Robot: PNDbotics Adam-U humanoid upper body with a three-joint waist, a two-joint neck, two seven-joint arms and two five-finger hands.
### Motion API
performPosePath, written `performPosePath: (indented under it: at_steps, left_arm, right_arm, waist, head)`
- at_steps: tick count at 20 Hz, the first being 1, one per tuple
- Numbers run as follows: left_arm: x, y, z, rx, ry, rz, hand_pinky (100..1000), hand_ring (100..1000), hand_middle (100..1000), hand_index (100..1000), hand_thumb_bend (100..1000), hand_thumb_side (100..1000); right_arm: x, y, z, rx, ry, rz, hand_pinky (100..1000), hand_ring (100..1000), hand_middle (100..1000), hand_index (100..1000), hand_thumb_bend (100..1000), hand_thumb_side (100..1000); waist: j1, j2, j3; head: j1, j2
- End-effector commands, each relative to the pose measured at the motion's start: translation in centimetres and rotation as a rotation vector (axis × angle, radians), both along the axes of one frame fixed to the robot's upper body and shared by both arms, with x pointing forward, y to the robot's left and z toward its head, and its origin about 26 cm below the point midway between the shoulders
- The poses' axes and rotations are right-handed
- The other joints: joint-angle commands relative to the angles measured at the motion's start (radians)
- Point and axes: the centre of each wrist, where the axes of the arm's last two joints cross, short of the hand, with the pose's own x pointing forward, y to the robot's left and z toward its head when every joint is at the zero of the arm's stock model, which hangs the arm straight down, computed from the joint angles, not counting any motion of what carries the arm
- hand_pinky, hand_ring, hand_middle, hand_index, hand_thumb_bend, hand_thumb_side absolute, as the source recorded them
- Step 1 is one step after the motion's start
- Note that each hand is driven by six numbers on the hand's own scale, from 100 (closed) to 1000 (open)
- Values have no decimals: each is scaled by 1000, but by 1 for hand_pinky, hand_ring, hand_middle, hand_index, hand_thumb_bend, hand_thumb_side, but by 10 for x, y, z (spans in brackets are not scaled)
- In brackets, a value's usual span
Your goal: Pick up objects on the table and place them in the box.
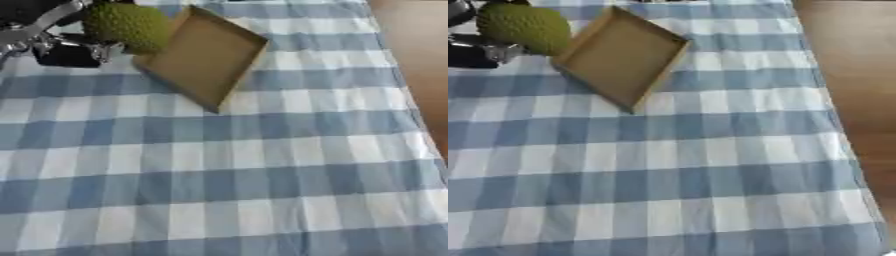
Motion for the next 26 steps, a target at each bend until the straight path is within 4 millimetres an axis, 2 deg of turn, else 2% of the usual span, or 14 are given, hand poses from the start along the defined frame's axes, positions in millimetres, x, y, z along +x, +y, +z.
performPosePath:
  at_steps: [1,6,12,19,26]
  left_arm:
    - [8,6,18,-46,-78,9,466,428,457,615,100,100]
    - [31,13,13,-94,-102,44,470,426,461,616,100,100]
    - [54,19,3,-135,-120,88,472,415,463,614,100,100]
    - [72,19,-15,-143,-94,134,467,398,445,589,100,100]
    - [81,8,-39,-87,20,169,479,392,431,587,100,100]
  right_arm:
    - [-6,7,14,-2,-52,31,839,810,760,834,100,470]
    - [-3,25,22,7,-78,99,839,810,761,834,100,470]
    - [0,44,27,19,-86,172,840,810,760,834,100,470]
    - [2,50,26,31,-65,202,841,810,758,833,100,470]
    - [4,56,25,42,-47,230,842,810,757,833,100,470]
  waist:
    - [-4,-18,-19]
    - [-9,-8,-91]
    - [-14,7,-152]
    - [-12,18,-173]
    - [-17,30,-183]
  head:
    - [31,-28]
    - [100,-54]
    - [160,-74]
    - [187,-72]
    - [195,-68]
